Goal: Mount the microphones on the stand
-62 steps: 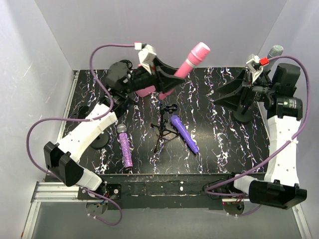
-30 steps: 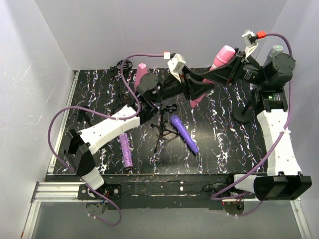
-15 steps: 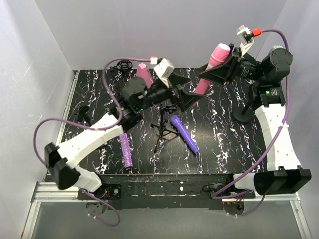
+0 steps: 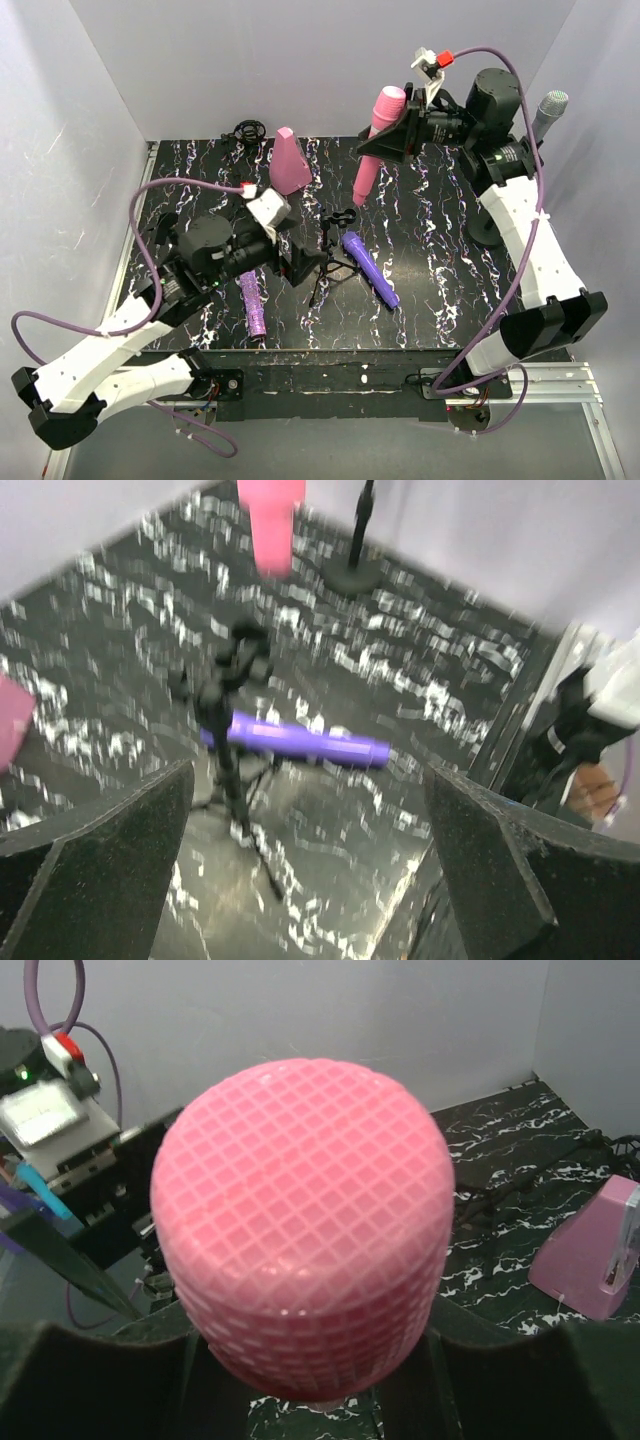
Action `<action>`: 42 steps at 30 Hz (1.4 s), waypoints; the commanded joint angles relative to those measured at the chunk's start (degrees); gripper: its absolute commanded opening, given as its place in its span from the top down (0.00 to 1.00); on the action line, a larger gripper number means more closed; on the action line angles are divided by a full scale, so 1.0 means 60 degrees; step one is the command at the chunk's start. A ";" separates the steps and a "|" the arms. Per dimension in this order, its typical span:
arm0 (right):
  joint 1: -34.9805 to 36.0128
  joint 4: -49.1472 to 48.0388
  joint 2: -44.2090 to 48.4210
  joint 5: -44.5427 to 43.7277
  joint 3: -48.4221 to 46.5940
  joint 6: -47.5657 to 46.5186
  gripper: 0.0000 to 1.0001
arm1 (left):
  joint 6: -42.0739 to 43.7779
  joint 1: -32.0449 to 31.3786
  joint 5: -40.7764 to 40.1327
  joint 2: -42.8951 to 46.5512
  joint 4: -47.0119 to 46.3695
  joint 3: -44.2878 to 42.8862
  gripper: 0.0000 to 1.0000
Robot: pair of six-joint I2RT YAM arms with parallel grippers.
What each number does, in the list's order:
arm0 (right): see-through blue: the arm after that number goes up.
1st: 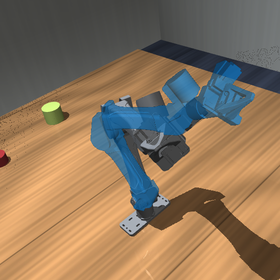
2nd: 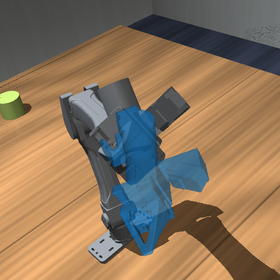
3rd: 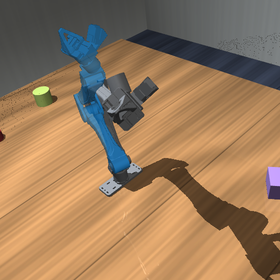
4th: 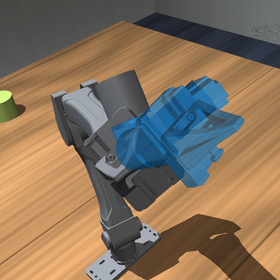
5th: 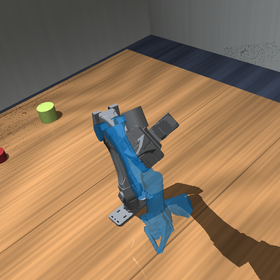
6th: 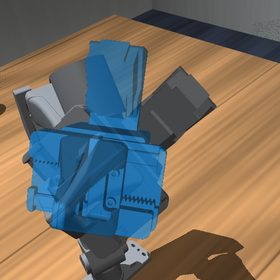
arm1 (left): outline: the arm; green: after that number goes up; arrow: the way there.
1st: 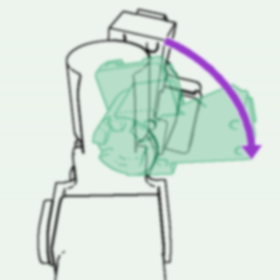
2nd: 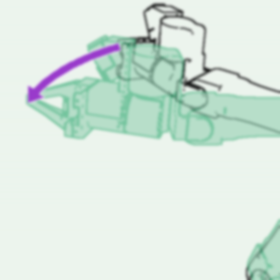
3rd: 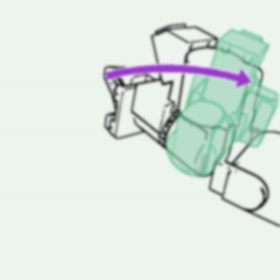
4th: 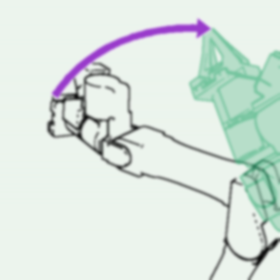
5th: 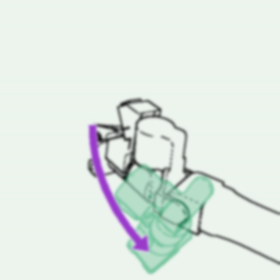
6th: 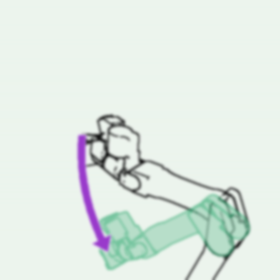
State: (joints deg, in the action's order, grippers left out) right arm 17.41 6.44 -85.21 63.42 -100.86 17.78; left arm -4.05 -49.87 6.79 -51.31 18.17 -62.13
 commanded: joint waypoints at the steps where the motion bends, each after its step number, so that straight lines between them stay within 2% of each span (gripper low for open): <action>1: 0.0101 0.0304 -0.0285 -0.0711 -0.0242 -0.0839 0.99 | -0.0086 0.0049 -0.0764 0.0157 0.0956 0.0964 0.02; 10: 0.0467 -0.0252 -0.0520 -0.1048 0.0622 -0.0927 0.99 | -0.0086 0.0049 -0.1599 -0.0120 0.0209 0.1726 0.02; 21: 0.0570 -0.0970 0.0416 -0.1209 0.2759 -0.1191 0.99 | -0.0496 0.0035 -0.2288 -0.1218 -0.1196 0.1947 0.02; 27: 0.0599 -0.1922 0.0900 -0.0625 0.3932 -0.1337 0.99 | -0.0569 0.0064 -0.2595 -0.2155 -0.2061 0.1771 0.14; 30: 0.0745 -0.1763 0.1120 -0.0359 0.4284 -0.1585 0.99 | -0.0555 0.0079 -0.2670 -0.2478 -0.2281 0.1668 0.19; 34: 0.1141 -0.0460 0.1135 -0.1090 0.4446 -0.2508 0.99 | -0.0452 0.0093 -0.2406 -0.2698 -0.2545 0.1654 0.22; 42: 0.1259 0.0259 0.0813 -0.1297 0.5163 -0.2318 0.99 | -0.0320 0.0152 -0.2171 -0.2348 -0.2209 0.1726 0.24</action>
State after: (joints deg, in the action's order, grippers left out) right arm 23.53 -4.91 -77.01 54.92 -74.59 4.10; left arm -6.98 -49.34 -7.01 -68.36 5.26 -50.52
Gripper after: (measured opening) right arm 0.482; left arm 0.764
